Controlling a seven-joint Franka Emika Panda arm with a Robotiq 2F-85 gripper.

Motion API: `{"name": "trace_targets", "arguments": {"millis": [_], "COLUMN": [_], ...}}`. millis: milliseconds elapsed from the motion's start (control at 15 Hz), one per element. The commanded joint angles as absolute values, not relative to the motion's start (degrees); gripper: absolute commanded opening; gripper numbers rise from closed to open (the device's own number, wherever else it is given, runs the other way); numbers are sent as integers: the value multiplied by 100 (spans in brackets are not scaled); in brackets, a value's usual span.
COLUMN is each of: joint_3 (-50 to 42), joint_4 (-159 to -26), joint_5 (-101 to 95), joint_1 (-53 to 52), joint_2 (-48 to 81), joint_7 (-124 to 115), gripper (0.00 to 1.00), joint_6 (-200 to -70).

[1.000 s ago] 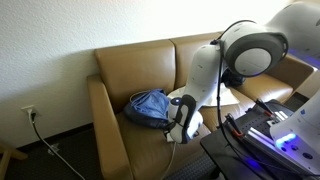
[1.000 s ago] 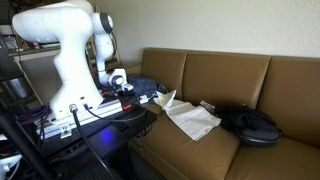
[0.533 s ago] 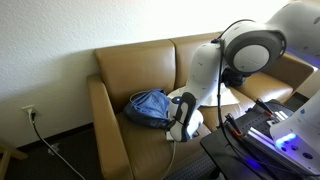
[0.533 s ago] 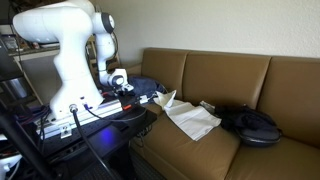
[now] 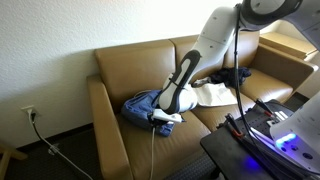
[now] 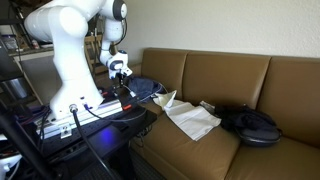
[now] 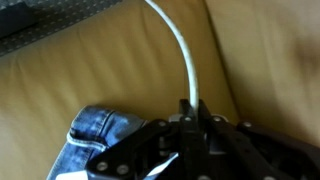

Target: Put the white object on the arm of the couch

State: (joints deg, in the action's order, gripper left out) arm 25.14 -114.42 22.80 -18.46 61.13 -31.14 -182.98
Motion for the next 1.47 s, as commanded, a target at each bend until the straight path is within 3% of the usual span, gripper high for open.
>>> {"name": "trace_targets", "arguments": {"millis": [0, 400, 733, 1400], "joint_3": [3526, 5027, 5739, 8458], "joint_4": [-12147, -12265, -12068, -13246], "joint_5": [2214, 2363, 2586, 3662], "joint_1": [-1236, -787, -570, 2052], "joint_2": [5220, 4607, 4265, 4034], "joint_7": [-2567, -2136, -1603, 52], "gripper": [2, 2, 2, 2], "joint_6": [-18052, -16735, -15604, -17435]}}
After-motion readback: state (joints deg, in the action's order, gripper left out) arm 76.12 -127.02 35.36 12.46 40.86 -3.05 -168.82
